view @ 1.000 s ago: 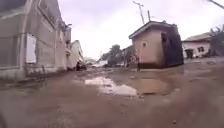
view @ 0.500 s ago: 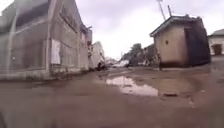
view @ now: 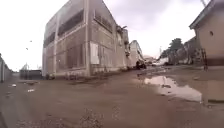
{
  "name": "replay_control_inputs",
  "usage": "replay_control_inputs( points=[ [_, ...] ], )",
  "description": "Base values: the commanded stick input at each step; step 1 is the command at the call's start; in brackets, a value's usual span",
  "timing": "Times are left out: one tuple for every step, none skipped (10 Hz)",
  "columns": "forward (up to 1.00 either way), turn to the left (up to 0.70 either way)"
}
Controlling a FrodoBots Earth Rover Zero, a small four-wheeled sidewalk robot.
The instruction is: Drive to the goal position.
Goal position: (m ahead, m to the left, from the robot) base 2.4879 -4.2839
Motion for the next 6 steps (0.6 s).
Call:
replay_control_inputs(
  points=[
    [0.00, 0.85],
    [0.00, 0.69],
    [0.00, 0.31],
    [0.00, 0.00],
    [0.00, 0.00],
    [0.46, 0.00]
  ],
)
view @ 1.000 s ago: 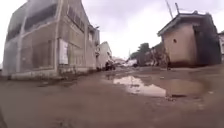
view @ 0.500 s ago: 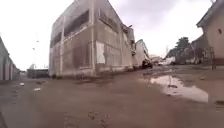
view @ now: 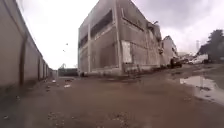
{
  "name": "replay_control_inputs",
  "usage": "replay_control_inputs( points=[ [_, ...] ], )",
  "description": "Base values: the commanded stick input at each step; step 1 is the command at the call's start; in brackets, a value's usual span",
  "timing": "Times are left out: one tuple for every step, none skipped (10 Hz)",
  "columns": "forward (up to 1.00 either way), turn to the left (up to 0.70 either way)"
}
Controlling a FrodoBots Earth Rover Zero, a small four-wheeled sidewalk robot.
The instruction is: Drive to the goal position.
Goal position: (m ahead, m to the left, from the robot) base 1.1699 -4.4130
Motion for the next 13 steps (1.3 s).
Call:
replay_control_inputs(
  points=[
    [0.85, 0.00],
    [0.85, 0.00],
    [0.85, 0.00],
    [0.85, 0.00],
    [0.85, 0.00],
    [0.85, 0.00],
    [0.85, 0.00],
    [0.85, 0.00],
    [0.85, 0.00],
    [0.85, 0.00],
    [0.85, 0.00],
    [0.85, 0.00],
    [0.85, 0.00]
  ],
)
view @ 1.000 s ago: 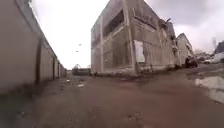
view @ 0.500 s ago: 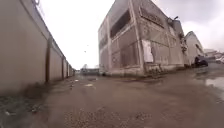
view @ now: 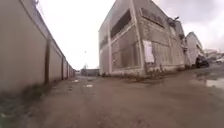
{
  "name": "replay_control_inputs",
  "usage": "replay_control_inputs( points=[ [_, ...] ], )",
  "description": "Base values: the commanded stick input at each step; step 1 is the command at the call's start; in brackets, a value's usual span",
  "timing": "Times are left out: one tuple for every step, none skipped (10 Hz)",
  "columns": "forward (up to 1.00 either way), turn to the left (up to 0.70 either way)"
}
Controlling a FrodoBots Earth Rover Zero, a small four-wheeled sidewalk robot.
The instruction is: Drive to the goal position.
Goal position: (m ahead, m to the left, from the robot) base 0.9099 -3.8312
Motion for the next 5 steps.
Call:
replay_control_inputs(
  points=[
    [0.85, 0.00],
    [0.85, 0.00],
    [0.85, 0.00],
    [0.85, 0.00],
    [0.85, 0.00]
  ],
)
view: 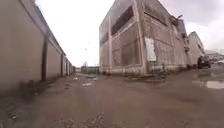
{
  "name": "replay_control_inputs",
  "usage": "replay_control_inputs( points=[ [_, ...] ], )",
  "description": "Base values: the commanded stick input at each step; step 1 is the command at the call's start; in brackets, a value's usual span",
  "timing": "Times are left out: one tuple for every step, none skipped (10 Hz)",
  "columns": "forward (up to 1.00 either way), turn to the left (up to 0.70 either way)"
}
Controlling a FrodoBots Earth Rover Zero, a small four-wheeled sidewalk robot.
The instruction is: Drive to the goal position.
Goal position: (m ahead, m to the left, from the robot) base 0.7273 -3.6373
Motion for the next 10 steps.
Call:
replay_control_inputs(
  points=[
    [0.85, 0.00],
    [0.85, 0.00],
    [0.85, 0.00],
    [0.85, 0.00],
    [0.85, 0.00],
    [0.85, 0.00],
    [0.85, 0.00],
    [0.85, 0.00],
    [0.85, 0.00],
    [0.85, 0.00]
  ],
)
